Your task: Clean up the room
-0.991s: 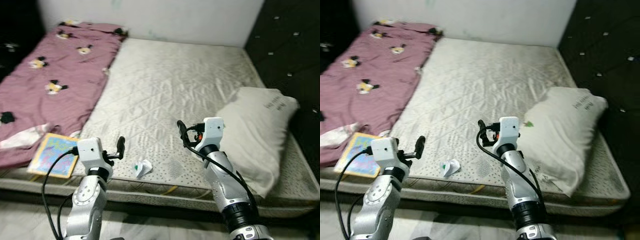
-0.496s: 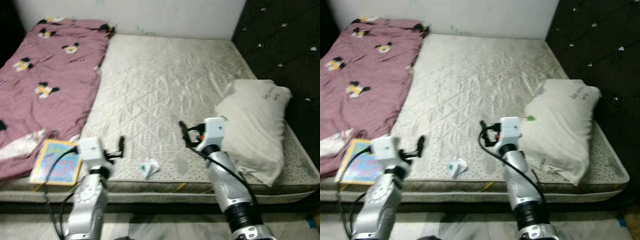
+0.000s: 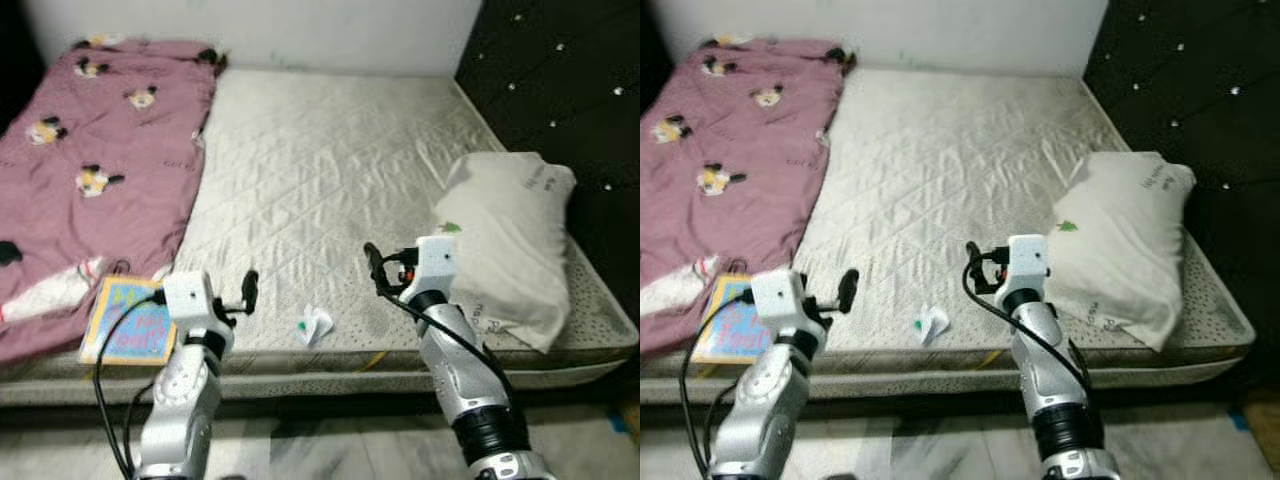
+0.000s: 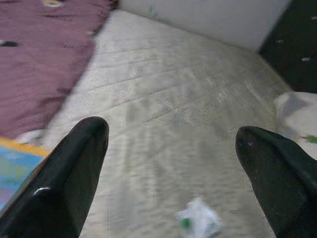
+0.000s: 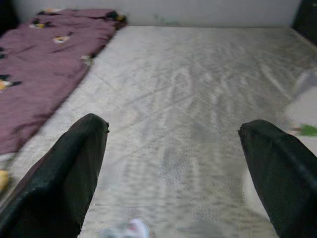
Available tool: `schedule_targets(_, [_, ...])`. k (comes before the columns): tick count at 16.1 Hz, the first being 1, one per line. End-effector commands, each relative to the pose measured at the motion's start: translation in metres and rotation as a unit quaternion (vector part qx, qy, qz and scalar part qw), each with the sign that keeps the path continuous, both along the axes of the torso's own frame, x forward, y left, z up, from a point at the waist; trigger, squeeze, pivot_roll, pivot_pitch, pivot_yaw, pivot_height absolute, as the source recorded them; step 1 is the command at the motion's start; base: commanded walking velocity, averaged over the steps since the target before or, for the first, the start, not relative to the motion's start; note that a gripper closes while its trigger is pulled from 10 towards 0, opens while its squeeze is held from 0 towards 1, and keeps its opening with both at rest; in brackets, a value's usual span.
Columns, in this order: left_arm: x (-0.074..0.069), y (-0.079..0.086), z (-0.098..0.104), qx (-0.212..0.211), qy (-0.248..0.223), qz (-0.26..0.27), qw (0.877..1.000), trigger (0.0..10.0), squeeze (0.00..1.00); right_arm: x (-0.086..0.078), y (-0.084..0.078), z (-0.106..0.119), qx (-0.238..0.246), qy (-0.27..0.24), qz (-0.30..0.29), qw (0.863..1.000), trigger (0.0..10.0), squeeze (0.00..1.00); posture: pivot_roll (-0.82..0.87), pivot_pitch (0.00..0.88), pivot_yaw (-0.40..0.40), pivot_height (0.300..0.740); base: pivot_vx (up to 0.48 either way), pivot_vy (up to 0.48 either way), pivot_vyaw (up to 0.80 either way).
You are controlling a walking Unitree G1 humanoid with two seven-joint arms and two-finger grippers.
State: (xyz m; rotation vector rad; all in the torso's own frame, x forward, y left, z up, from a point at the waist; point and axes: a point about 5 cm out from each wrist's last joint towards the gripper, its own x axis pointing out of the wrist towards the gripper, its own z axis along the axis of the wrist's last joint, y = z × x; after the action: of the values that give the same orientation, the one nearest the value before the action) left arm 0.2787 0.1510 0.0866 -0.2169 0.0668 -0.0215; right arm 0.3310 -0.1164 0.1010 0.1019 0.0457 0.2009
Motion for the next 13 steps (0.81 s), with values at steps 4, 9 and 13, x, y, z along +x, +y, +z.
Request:
schedule_targets(4, [-0.0022, -0.0005, -0.0007, -0.002, -0.006, -0.005, 1.0, 10.0, 0.0, 0.0005, 0.0038, 0.0046, 0.002, -0.005, 0.008, 1.0, 10.0, 0.0, 0.08, 0.106, -0.048, 0.74, 0.0, 0.0, 0.0])
schedule_targets(9, [-0.0047, -0.0058, 0.0039, -0.024, -0.025, -0.034, 0.999, 10.0, 0.0, 0.0017, 0.0034, 0.0062, -0.003, -0.008, 0.012, 1.0, 10.0, 0.0, 0.07, 0.105, -0.052, 0.74, 0.052, 0.0, 0.0])
schedule_targets(13, [-0.005, -0.0066, 0.0037, -0.028, -0.026, -0.043, 0.998, 10.0, 0.0, 0.0017, 0.004, 0.0059, -0.001, -0.007, 0.013, 1.0, 10.0, 0.0, 0.08, 0.098, -0.052, 0.74, 0.315, 0.0, 0.0])
